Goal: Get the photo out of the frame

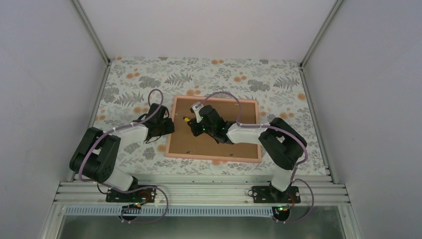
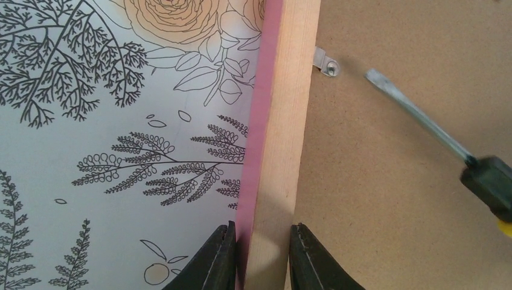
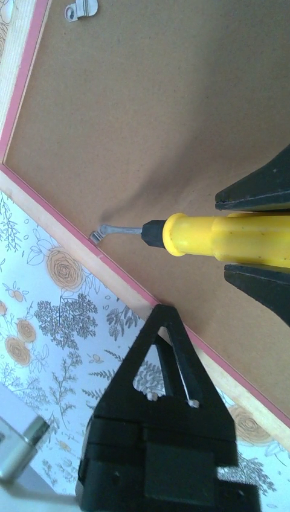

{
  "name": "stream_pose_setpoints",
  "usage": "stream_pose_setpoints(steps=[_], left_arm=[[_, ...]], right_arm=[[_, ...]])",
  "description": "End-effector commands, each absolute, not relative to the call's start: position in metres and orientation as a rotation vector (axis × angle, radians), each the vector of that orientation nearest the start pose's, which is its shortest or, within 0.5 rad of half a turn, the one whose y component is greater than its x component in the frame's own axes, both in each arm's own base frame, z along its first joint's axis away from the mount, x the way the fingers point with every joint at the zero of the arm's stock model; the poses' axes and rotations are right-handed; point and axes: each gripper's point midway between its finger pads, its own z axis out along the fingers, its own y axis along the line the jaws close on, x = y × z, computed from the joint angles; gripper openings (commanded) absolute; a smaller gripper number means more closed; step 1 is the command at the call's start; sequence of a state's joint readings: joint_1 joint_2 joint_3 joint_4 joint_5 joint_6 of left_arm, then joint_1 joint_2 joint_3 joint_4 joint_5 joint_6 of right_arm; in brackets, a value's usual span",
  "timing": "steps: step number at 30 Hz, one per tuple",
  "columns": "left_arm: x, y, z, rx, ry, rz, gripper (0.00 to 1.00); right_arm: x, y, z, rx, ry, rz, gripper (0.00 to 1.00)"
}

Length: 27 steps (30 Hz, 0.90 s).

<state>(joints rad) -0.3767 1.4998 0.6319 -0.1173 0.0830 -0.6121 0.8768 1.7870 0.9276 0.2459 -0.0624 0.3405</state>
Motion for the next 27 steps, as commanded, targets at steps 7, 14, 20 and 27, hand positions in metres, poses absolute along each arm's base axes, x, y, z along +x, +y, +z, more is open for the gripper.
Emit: stream_pose_setpoints(steps=[7, 14, 20, 27], left_arm=[[0.295, -0.137, 0.007, -0.242, 2.677, -0.44, 0.22], [0.297, -0.138, 0.006, -0.232, 2.68, -0.434, 0.21], [0.297, -0.136, 0.005, -0.234, 2.68, -0.419, 0.2], [0.299, -0.132, 0.007, -0.243, 2.674, -0.383, 0.2]], right_arm=[[0.324, 0.391, 0.082, -0.619, 2.186, 0.706, 0.04], [0.321, 0.398, 0.069, -0.675, 2.223, 0.714, 0.04], [0.314, 0.4, 0.061, -0.737, 2.267, 0.714, 0.04], [0.301, 0.391, 0.046, -0.811, 2.355, 0.672, 0.04]])
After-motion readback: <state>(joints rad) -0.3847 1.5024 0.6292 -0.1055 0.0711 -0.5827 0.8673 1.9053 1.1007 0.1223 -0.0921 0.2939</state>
